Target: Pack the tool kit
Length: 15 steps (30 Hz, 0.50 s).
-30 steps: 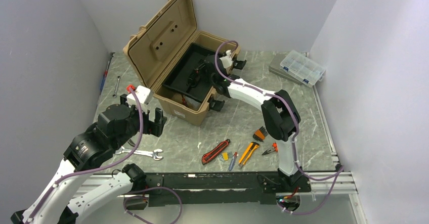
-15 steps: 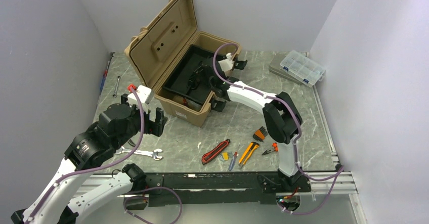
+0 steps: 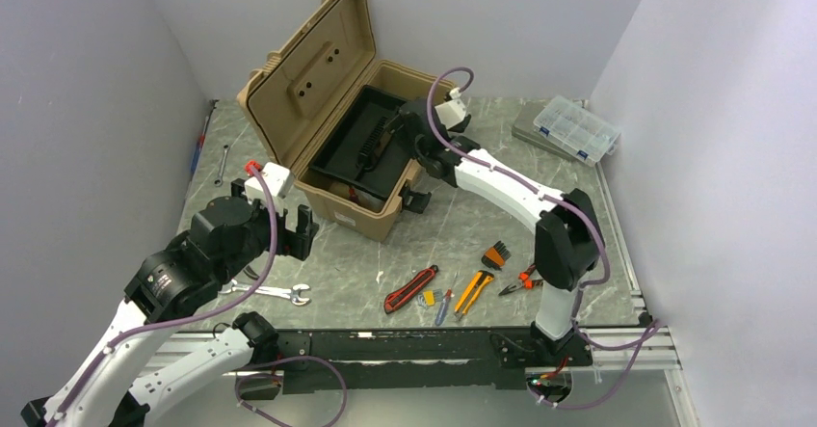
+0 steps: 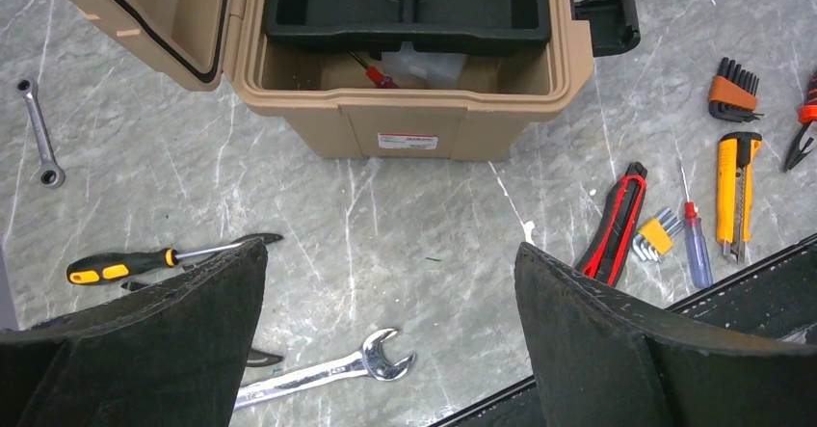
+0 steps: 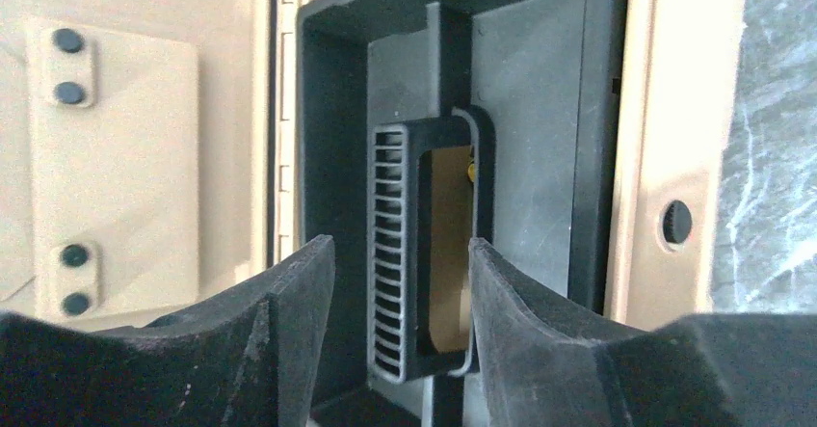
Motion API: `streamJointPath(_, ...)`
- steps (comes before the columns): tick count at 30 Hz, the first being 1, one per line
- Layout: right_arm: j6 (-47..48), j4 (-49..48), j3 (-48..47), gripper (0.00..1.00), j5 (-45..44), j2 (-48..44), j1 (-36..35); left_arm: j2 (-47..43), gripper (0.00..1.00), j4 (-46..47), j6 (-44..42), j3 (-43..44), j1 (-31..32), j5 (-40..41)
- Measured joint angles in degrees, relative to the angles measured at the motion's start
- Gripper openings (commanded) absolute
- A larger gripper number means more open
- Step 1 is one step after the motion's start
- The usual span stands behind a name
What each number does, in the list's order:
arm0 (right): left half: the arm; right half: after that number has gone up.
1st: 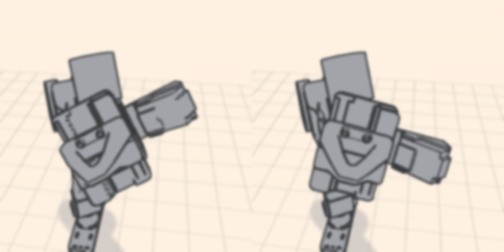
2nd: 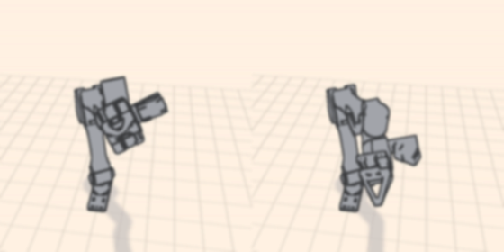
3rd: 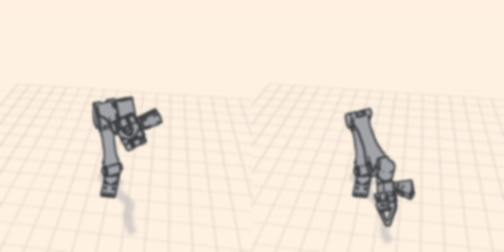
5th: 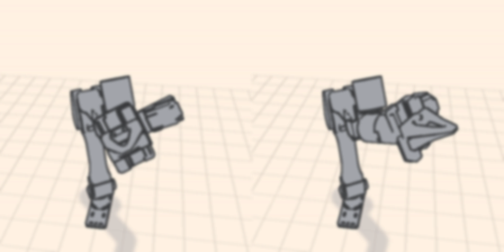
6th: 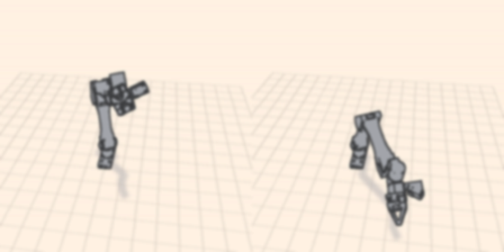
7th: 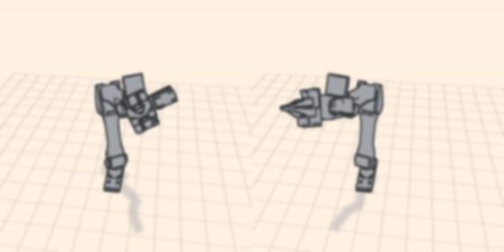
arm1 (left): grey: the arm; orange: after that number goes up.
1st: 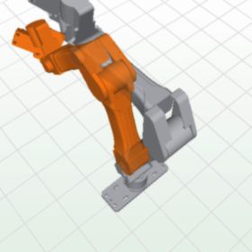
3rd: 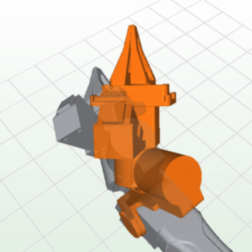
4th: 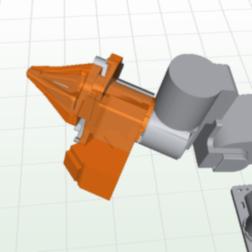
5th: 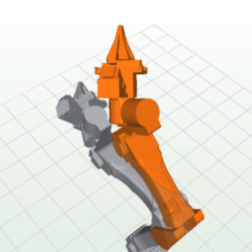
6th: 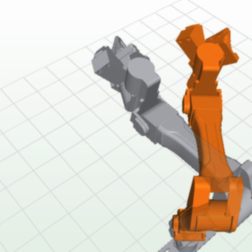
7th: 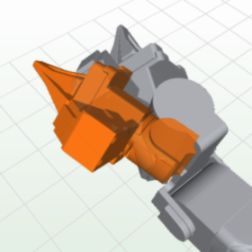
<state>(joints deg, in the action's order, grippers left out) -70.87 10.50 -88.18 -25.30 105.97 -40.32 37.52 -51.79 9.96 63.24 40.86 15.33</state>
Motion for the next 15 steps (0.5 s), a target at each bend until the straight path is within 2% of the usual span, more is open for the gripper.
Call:
streamJointPath(6, 6.25, 3.39, 1.36, 0.67, -0.13, -8.39, 0.02, 0.07, 0.99, 0.20, 0.00, -0.17, 0.00, -0.02)
streamJointPath(11, 16.52, 5.40, 10.80, 0.66, 0.17, -23.34, 1.14, -0.24, 0.99, 2.86, 0.07, -3.65, 0.00, -3.13)
streamJointPath(15, 19.47, 11.02, 20.70, 0.65, -0.85, -35.63, 2.23, 1.07, 0.97, 5.11, 0.28, -6.62, 0.11, -6.84)
